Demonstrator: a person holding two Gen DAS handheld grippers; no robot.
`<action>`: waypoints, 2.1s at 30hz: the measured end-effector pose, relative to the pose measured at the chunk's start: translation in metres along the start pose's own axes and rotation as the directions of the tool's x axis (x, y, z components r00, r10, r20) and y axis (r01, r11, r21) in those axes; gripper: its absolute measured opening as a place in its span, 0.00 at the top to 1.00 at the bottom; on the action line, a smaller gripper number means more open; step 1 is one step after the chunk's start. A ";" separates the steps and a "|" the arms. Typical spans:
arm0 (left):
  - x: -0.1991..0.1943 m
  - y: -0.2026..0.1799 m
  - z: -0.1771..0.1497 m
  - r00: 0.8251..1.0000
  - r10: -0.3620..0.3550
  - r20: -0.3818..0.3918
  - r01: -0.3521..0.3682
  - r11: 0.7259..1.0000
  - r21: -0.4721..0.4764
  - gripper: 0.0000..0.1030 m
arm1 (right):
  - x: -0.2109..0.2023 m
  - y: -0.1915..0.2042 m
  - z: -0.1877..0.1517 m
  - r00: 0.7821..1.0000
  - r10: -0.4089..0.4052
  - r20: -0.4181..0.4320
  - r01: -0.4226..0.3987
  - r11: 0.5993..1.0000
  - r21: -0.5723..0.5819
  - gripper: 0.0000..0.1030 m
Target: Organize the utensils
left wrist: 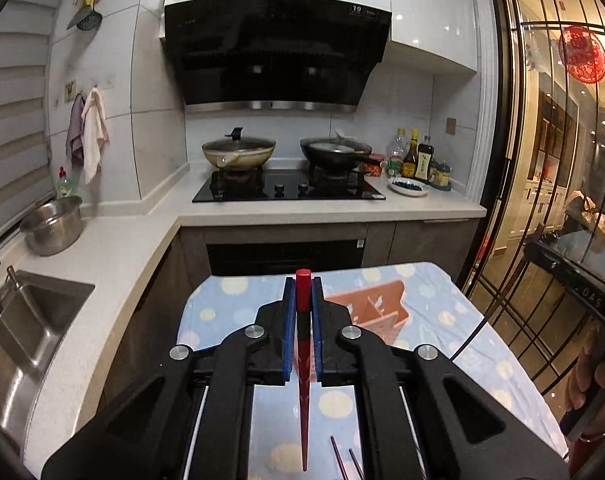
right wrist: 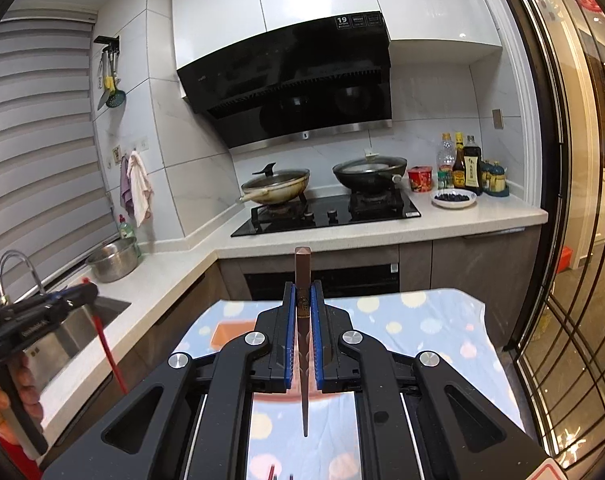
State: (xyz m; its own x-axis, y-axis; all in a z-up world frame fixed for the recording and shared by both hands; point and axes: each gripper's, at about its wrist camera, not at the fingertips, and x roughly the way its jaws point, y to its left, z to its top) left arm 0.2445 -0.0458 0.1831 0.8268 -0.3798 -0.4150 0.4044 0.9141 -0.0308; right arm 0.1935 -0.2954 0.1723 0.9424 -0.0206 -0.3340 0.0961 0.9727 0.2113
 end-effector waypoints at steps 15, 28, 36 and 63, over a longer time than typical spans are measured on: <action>0.069 -0.015 0.091 0.996 -0.033 0.087 0.032 0.999 0.011 0.93 | 0.111 -0.004 0.061 0.998 -0.061 0.012 0.061 0.998 -0.033 0.93; 0.121 -0.002 0.033 0.999 0.030 -0.026 -0.031 0.999 -0.022 0.39 | 0.134 -0.025 0.006 0.995 -0.065 -0.080 0.065 0.998 -0.006 0.57; 0.068 0.005 -0.030 0.994 0.060 -0.086 -0.065 0.996 -0.055 0.15 | 0.043 -0.035 -0.030 0.996 -0.035 -0.080 0.037 0.999 0.022 0.44; -0.008 -0.025 -0.296 0.896 -0.017 -0.444 -0.039 0.992 -0.117 0.14 | -0.083 -0.041 -0.271 0.916 -0.071 -0.394 0.129 0.984 0.122 0.47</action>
State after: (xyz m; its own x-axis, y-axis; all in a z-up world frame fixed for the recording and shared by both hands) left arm 0.1120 -0.0235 -0.0816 0.5602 -0.2925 -0.7750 0.3232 0.9386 -0.1206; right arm 0.0249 -0.2705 -0.0577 0.7302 0.0031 -0.6833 0.2552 0.9264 0.2769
